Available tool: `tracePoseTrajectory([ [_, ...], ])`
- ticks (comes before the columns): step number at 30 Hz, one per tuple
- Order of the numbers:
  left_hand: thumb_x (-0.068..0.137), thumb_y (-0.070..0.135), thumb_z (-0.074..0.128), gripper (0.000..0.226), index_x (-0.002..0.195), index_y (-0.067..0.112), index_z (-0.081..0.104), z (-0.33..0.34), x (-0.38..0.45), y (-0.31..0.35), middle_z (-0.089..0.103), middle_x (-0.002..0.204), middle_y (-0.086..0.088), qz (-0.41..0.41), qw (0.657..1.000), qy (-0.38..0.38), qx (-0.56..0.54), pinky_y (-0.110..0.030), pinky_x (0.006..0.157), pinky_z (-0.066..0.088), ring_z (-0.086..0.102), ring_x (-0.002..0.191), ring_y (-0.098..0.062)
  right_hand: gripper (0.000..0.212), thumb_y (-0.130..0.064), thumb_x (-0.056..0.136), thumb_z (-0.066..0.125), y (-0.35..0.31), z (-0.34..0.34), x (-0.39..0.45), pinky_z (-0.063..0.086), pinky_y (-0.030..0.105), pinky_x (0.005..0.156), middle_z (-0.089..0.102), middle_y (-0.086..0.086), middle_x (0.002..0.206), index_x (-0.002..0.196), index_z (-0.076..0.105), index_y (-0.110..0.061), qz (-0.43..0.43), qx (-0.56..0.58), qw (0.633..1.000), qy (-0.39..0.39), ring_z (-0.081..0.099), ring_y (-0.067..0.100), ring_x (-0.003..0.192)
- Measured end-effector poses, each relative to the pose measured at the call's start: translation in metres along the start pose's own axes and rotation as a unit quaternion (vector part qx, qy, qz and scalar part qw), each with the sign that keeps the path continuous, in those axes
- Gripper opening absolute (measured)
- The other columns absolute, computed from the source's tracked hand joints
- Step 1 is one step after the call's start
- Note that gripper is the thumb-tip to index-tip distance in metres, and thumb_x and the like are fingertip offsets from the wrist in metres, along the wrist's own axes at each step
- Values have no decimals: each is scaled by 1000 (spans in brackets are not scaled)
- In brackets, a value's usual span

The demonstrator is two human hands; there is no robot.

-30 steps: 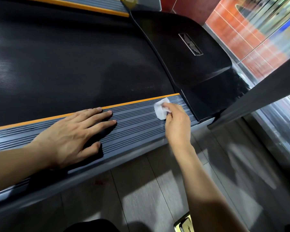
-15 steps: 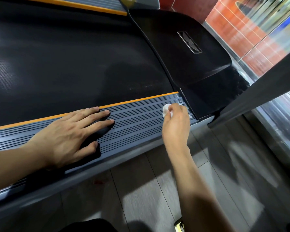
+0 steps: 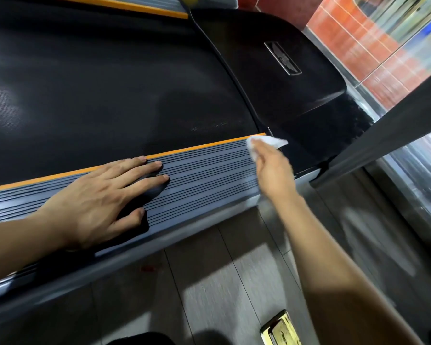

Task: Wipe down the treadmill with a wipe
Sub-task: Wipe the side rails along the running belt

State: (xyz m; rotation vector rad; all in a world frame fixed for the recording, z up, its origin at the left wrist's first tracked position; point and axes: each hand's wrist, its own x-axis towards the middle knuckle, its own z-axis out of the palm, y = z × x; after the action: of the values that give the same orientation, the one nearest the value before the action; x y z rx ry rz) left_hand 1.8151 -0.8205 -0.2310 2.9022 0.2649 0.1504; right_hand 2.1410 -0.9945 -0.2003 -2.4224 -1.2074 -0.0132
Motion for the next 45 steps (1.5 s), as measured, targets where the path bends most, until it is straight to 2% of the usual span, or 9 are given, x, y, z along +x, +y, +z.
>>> tracePoseTrajectory([
  [7,100,56,29,67,162,32,25,-2,0,3,23,169,3,3,1000,-7,1,-41,126,16,17,157,-19,42,-10,106,38,17,14,8,35,28,117,53,-1,149,144,55,-17,63,44,997,27,46,15,139],
  [19,100,67,9,74,164,31,6,10,-6,18,5,171,2,-40,998,1,38,-39,128,1,2,159,-21,41,-6,104,37,14,5,6,22,-5,97,56,1,143,140,56,-11,16,18,1000,6,47,-1,122],
  [26,99,70,7,73,164,35,9,7,-5,24,8,171,4,-60,998,-8,24,-39,129,3,3,159,-18,42,-5,102,38,-5,13,0,38,33,113,57,1,141,137,57,-17,88,10,996,7,52,16,123],
  [28,100,66,12,72,163,32,19,2,-4,29,16,170,-1,-68,997,-10,25,-41,128,9,13,158,-23,35,-1,100,42,-51,30,-17,37,21,111,62,10,131,127,63,-9,30,69,997,-13,53,15,112],
  [33,101,60,12,75,161,20,30,10,-49,44,29,165,-16,-200,979,38,29,-45,126,12,25,153,-37,51,9,97,40,-108,57,-49,7,6,115,43,18,154,147,45,3,-206,92,965,-137,35,29,146],
  [36,97,68,-9,79,163,28,6,16,-73,48,7,170,-7,-206,977,27,53,-30,123,-14,5,156,-27,55,0,100,36,-41,22,-17,15,20,118,31,12,162,155,32,-5,-133,-5,976,-172,29,27,150],
  [39,96,68,-11,77,163,31,3,15,-75,47,6,170,-6,-208,976,35,54,-27,120,-17,4,156,-27,55,-14,105,22,15,-9,9,6,31,123,13,18,167,158,15,2,-51,-104,977,-177,13,32,155],
  [42,94,67,-13,73,160,37,-13,18,-76,47,-14,169,4,-221,973,21,61,-29,123,-18,-16,156,-20,56,-27,105,21,14,0,13,16,45,124,33,21,157,150,34,4,-25,-67,986,-148,29,33,147],
  [45,99,65,-6,70,163,35,-5,16,-77,47,-5,171,3,-216,974,35,55,-35,127,-8,-9,158,-21,43,-8,97,30,-31,26,-10,24,56,122,51,21,135,132,51,4,-154,-23,978,-142,46,33,129],
])
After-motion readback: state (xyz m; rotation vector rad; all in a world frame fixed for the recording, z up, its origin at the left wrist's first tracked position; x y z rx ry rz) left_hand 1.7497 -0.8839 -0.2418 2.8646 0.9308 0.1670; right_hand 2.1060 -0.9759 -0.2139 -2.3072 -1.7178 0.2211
